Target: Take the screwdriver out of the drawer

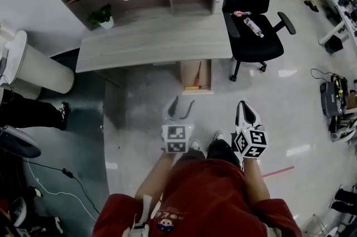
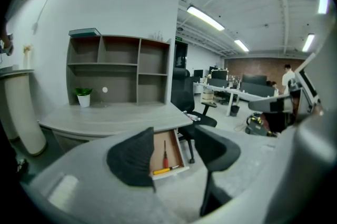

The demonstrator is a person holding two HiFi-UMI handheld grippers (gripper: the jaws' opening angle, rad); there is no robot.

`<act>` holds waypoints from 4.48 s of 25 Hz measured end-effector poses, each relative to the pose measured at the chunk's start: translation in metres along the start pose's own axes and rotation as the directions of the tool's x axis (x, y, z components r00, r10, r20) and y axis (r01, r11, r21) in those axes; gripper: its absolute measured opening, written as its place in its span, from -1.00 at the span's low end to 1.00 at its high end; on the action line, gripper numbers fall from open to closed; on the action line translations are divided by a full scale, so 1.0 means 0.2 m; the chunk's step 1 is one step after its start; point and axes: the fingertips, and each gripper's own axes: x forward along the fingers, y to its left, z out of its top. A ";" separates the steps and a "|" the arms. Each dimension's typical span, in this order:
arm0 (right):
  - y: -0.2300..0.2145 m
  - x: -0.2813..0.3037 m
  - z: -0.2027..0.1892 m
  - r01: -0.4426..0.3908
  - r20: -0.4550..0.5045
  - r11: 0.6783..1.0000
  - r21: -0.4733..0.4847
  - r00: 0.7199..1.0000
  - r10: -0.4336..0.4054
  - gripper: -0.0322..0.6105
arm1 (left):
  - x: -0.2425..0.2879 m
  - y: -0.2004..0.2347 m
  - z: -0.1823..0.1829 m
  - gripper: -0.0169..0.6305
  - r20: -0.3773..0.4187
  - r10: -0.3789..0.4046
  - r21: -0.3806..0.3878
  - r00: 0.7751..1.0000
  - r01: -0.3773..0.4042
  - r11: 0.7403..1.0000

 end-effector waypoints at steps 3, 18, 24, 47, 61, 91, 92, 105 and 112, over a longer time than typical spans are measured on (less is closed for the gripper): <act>-0.05 0.08 0.03 -0.006 0.000 1.000 0.005 1.000 0.006 -0.90 | 0.09 0.00 0.03 -0.21 -0.010 0.000 0.004 1.000 0.000 1.000; -0.56 0.69 0.31 -0.067 0.003 0.998 0.018 0.998 0.067 -0.90 | 0.80 -0.09 0.31 -0.21 -0.015 0.059 0.023 0.998 -0.058 0.998; -0.75 0.89 0.42 -0.099 0.008 0.995 0.027 0.995 0.098 -0.90 | 1.04 -0.14 0.44 -0.21 -0.014 0.086 0.032 0.996 -0.085 0.996; -0.92 1.21 0.37 -0.226 -0.037 0.974 0.022 0.973 0.227 -0.90 | 1.29 -0.16 0.29 -0.22 -0.073 0.195 0.002 0.978 -0.196 0.981; -0.74 1.35 0.19 -0.215 -0.115 0.977 0.012 0.970 0.215 -0.90 | 1.36 0.05 -0.06 -0.22 -0.193 0.158 -0.003 0.968 -0.161 0.987; -0.61 1.46 -0.37 -0.189 -0.347 0.982 0.010 0.920 0.180 -0.90 | 1.86 0.26 -1.18 -0.22 -0.609 0.006 -0.077 0.793 -0.067 0.995; -0.62 1.46 -0.39 -0.187 -0.353 0.982 0.008 0.919 0.178 -0.90 | 1.88 0.26 -1.22 -0.22 -0.620 0.001 -0.085 0.785 -0.069 0.994; -0.61 1.48 -0.59 -0.152 -0.429 0.988 0.017 0.892 0.145 -0.90 | 2.01 0.30 -1.49 -0.22 -0.666 -0.030 -0.091 0.745 -0.042 0.995; -0.64 1.48 -0.62 -0.134 -0.431 0.991 0.011 0.894 0.125 -0.90 | 2.07 0.34 -1.55 -0.25 -0.673 -0.009 -0.068 0.740 -0.049 0.996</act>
